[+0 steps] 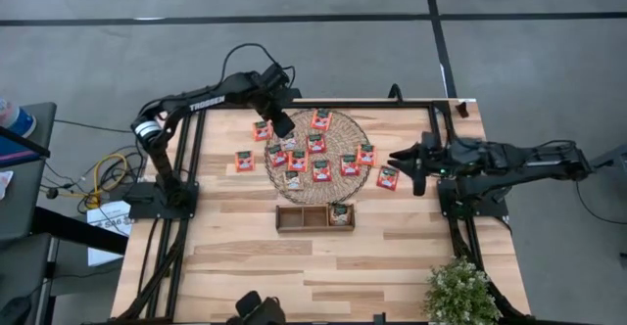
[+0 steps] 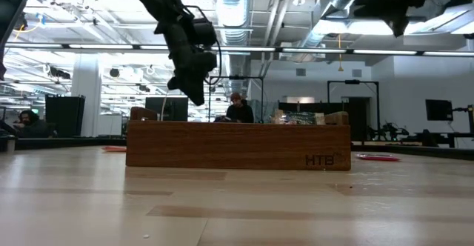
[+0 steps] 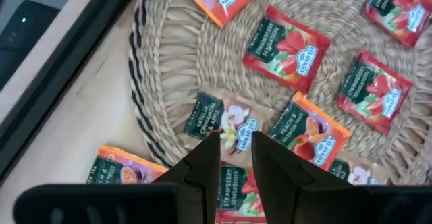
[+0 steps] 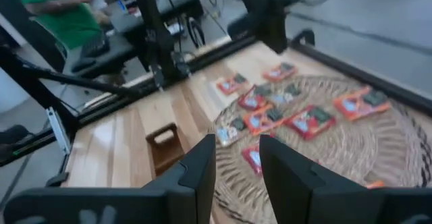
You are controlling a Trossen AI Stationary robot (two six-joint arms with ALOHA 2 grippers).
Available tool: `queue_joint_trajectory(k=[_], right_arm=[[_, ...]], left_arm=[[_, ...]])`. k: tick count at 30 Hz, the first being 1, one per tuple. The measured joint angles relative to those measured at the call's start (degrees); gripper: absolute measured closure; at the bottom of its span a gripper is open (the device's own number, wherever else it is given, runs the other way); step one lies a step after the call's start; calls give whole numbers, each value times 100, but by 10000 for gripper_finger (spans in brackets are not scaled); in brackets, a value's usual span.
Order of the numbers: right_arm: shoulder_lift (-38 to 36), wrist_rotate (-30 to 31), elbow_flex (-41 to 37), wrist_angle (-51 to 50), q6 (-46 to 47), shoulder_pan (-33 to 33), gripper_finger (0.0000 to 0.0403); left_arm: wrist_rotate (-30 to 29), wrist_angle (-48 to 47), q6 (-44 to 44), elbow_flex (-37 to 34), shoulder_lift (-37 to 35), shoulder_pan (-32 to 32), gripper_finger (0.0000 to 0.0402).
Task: Pick & Place Tea
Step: Put the gold tea bag into the right section of the wooden organizer
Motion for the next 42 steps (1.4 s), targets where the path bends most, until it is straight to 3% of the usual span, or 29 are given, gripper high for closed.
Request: queue_joint_trajectory(k=[4, 14, 24, 30, 35, 42], right_arm=[[-494, 58, -231, 318, -103, 141, 296], [-1610, 36, -1720, 2309, 6, 313, 296], [-1667, 43, -1786, 2328, 49, 249, 296], [-1669, 41, -1786, 2328, 255, 253, 296], [-1669, 38, -1786, 2328, 349, 263, 296], [-1669, 38, -1786, 2328, 350, 260, 296]], left_arm=[[130, -21, 16, 7, 78, 74, 326], [634, -83, 45, 8, 291, 126, 326], [777, -163, 29, 102, 745, 18, 326], [729, -712, -266, 980, 1484, 15, 326], [414, -1502, 74, 1889, 1984, 15, 326], [274, -1816, 491, 2015, 2099, 16, 326]])
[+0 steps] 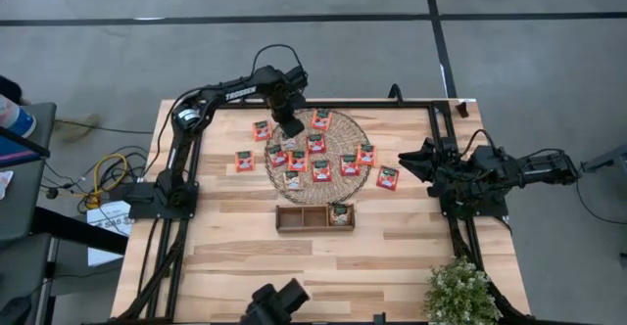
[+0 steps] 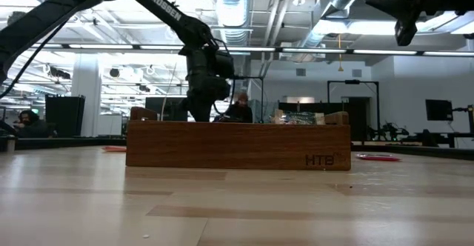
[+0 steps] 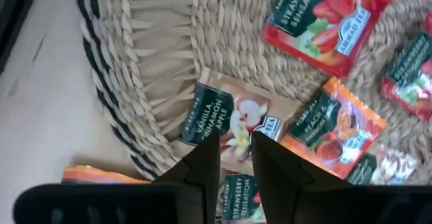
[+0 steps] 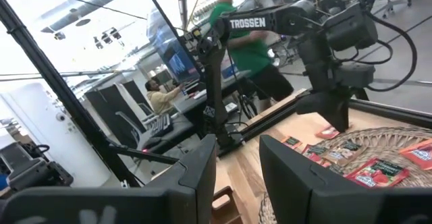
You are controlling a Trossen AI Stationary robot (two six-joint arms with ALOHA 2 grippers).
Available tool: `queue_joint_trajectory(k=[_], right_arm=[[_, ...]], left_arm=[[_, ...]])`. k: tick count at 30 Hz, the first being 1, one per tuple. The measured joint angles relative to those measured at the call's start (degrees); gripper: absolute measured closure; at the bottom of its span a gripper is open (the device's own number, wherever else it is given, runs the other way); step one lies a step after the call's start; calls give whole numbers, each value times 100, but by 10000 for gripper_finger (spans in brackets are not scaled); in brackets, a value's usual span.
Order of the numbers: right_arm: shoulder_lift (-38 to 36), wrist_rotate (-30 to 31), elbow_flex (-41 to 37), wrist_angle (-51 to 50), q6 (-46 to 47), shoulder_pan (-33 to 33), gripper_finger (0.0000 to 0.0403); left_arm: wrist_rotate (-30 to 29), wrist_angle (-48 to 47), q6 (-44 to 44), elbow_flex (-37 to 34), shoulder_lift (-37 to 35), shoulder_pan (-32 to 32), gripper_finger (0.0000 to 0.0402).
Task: Pick & Place Tea
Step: Put the gold tea bag into the right section of the wooden organizer
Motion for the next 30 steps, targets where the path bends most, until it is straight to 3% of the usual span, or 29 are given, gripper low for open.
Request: queue_joint_trajectory(k=[10, 19, 30], right_arm=[[0, -1, 0, 2, 4, 0, 296], [0, -7, 0, 39, 87, 0, 296], [0, -158, 0, 39, 157, 4, 296]], left_arm=[[-85, 132, 297, 0, 54, 37, 326], [310, -70, 31, -3, 435, 202, 326], [258, -37, 5, -4, 605, 184, 326]])
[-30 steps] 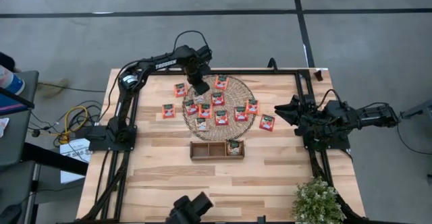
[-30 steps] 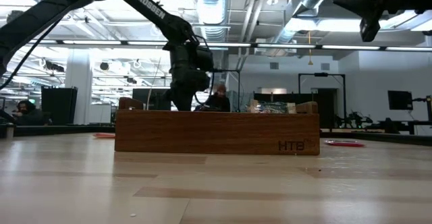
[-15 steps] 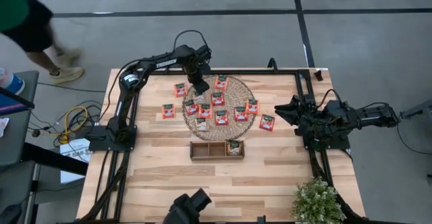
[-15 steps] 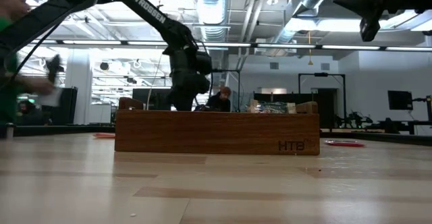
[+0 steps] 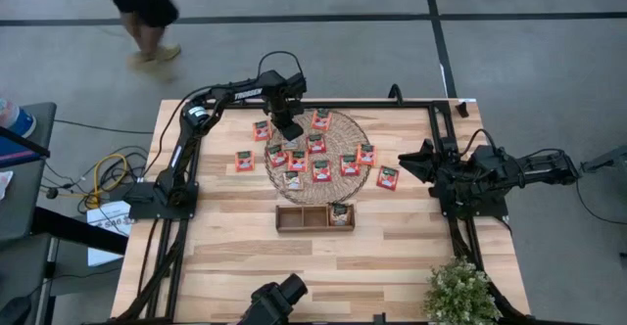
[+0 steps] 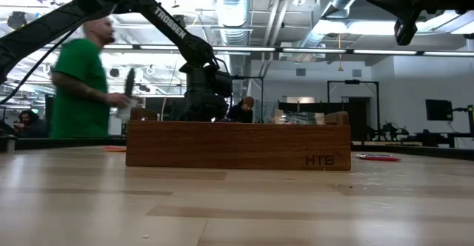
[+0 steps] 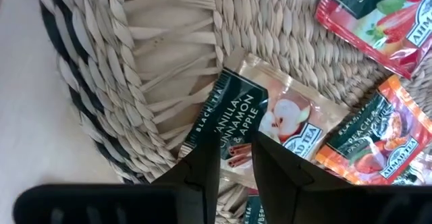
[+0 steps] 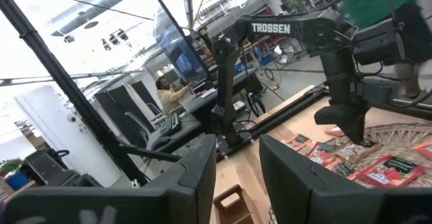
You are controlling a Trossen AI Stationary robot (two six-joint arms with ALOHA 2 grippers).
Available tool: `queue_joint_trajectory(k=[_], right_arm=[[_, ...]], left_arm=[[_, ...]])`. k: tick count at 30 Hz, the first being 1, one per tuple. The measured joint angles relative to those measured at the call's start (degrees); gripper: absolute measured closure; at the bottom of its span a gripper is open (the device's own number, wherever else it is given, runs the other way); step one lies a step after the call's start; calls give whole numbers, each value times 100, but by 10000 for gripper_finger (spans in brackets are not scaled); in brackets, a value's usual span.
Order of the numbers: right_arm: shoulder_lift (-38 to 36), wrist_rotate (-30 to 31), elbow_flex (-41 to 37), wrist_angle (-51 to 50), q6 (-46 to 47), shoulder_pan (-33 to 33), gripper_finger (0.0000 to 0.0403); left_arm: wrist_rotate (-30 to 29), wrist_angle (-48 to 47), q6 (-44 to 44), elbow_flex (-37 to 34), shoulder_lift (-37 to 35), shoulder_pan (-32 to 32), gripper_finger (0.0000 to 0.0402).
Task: Pick & Place Tea
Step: Put the gold tea bag into the right section of the wooden organizer
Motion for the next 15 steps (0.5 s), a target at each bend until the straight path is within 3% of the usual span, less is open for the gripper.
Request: queue_joint_trajectory(k=[15], right_arm=[[0, 1, 2, 0, 0, -4, 296]], left_arm=[[-370, 1, -13, 0, -7, -9, 326]])
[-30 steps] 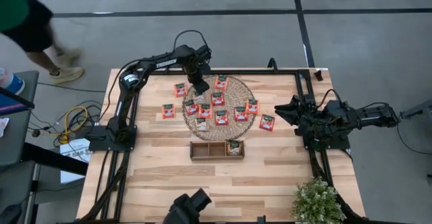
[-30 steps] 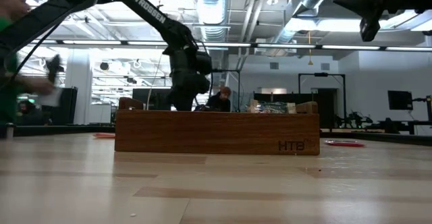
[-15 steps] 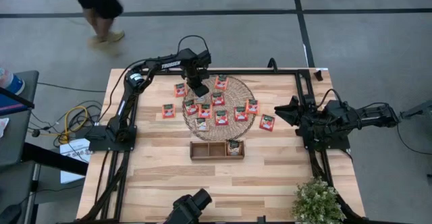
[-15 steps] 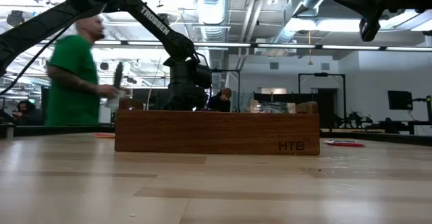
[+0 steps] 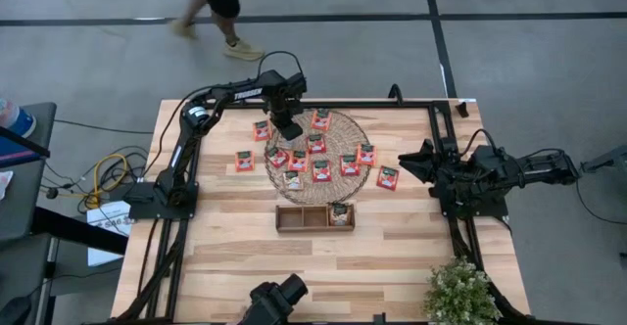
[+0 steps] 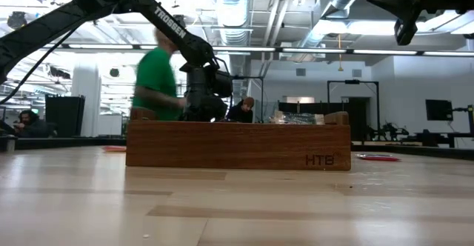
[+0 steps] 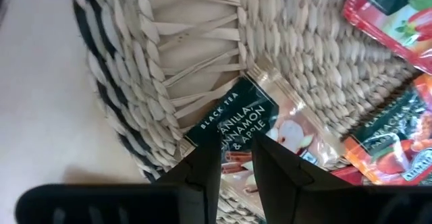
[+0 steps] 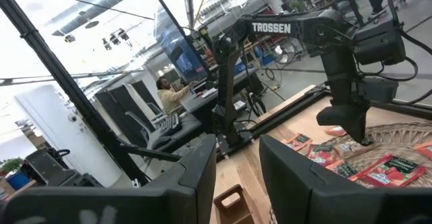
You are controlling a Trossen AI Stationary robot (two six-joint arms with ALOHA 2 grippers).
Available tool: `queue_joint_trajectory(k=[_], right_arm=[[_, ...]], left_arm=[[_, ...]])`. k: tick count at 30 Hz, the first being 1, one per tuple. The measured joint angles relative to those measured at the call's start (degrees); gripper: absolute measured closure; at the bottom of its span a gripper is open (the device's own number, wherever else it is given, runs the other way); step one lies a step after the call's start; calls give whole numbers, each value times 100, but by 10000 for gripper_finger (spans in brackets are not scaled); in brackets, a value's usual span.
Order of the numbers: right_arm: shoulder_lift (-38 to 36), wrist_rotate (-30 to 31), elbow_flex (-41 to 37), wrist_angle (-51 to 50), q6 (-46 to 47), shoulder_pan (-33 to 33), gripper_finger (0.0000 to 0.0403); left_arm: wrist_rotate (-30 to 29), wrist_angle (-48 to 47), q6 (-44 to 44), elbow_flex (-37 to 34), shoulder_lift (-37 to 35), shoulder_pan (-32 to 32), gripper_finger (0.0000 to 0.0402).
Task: Pick & Place Tea
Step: Put the gold tea bag into the right section of the wooden organizer
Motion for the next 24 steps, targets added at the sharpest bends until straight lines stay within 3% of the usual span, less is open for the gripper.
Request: queue_joint_trajectory(k=[13, 24], right_arm=[[0, 1, 0, 0, 0, 0, 296], [0, 2, 0, 0, 0, 0, 296]], left_arm=[[7, 11, -29, 4, -2, -144, 326], [30, -463, 235, 836, -25, -149, 326]])
